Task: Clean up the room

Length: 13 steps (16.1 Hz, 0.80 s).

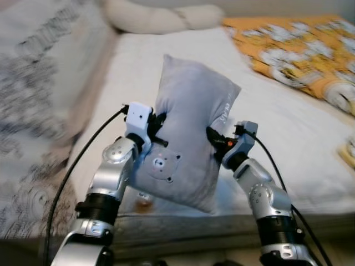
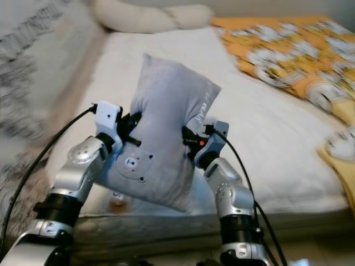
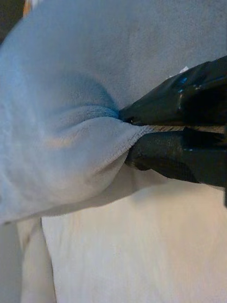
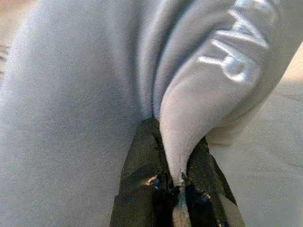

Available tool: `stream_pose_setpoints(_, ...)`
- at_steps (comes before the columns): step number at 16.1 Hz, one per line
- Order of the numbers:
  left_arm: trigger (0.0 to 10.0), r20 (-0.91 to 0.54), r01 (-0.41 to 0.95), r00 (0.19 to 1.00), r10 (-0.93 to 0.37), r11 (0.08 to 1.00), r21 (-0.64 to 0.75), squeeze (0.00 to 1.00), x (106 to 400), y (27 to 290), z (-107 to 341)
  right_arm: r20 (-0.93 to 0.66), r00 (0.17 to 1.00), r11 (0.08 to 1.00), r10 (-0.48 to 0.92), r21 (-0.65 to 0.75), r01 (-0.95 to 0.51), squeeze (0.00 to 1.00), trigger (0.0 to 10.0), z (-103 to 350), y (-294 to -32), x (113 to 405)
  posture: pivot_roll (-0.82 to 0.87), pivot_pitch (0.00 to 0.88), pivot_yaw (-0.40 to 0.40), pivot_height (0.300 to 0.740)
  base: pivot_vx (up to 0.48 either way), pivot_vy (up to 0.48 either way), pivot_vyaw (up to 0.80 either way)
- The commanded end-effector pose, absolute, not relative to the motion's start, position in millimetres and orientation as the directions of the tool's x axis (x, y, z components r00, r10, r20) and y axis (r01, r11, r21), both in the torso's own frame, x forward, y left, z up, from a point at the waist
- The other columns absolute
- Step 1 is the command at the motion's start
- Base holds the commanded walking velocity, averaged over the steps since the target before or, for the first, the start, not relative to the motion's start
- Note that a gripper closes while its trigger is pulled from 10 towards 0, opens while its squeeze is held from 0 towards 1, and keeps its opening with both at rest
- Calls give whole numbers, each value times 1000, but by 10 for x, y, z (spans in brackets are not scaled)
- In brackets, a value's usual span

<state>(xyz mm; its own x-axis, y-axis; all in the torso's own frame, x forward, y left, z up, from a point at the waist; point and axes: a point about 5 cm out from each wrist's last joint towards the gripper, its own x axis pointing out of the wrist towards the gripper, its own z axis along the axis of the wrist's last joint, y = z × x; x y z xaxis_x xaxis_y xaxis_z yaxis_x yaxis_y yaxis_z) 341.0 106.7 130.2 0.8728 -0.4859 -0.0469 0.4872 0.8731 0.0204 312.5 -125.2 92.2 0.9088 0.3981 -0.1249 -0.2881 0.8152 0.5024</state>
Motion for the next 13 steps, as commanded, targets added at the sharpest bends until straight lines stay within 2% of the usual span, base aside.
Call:
stream_pose_setpoints(1, 10000, -19, 502, 865, -502, 863, 46, 0, 3427, 1032, 1377, -92, 898, 796, 430, 508, -329, 0, 10000, 1003, -1136, 3152, 98, 0, 58, 740, 0, 386, -500)
stream_pose_setpoints(4, 10000, -21, 503, 864, -503, 863, 47, 0, 3432, 1027, 1377, -94, 900, 798, 425, 509, -323, 0, 10000, 1000, -1142, 3158, 97, 0, 61, 740, 0, 399, -146)
stream_pose_setpoints(13, 10000, 10, 450, 893, -450, 893, 17, 0, 3493, 1110, 1443, -103, 886, 804, 452, 477, -355, 0, 10000, 1010, -1102, 3179, 110, 0, 52, 740, 29, 0, 0)
